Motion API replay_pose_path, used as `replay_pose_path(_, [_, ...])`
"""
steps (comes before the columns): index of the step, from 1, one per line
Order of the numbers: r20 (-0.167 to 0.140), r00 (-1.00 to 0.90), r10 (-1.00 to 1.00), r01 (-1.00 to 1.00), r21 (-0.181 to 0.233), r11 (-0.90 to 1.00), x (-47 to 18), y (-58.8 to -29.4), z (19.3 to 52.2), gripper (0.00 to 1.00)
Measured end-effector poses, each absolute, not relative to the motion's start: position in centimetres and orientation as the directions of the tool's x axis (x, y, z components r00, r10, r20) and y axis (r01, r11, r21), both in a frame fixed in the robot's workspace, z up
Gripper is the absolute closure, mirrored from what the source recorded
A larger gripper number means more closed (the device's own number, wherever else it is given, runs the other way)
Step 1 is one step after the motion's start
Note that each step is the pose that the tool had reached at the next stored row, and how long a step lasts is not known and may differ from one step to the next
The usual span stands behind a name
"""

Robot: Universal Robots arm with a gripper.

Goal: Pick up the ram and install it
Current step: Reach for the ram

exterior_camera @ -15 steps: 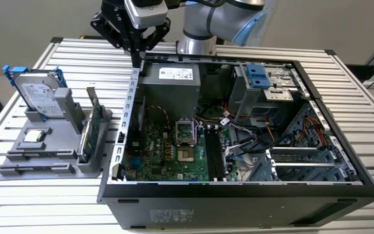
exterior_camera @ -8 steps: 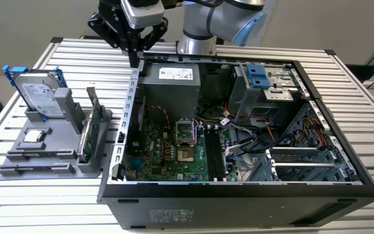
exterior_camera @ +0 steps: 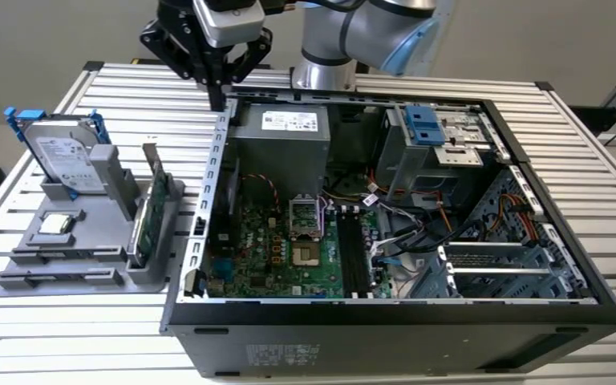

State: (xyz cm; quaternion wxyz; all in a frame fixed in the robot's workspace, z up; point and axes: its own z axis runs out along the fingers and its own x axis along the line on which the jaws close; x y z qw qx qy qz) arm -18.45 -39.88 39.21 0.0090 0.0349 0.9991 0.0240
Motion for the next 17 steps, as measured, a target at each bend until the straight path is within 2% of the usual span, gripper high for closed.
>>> replay_pose_path(17, [-0.016,-0.997,0.070,0.069,0.049,0.996,-19.29,-39.88,39.20,1.00])
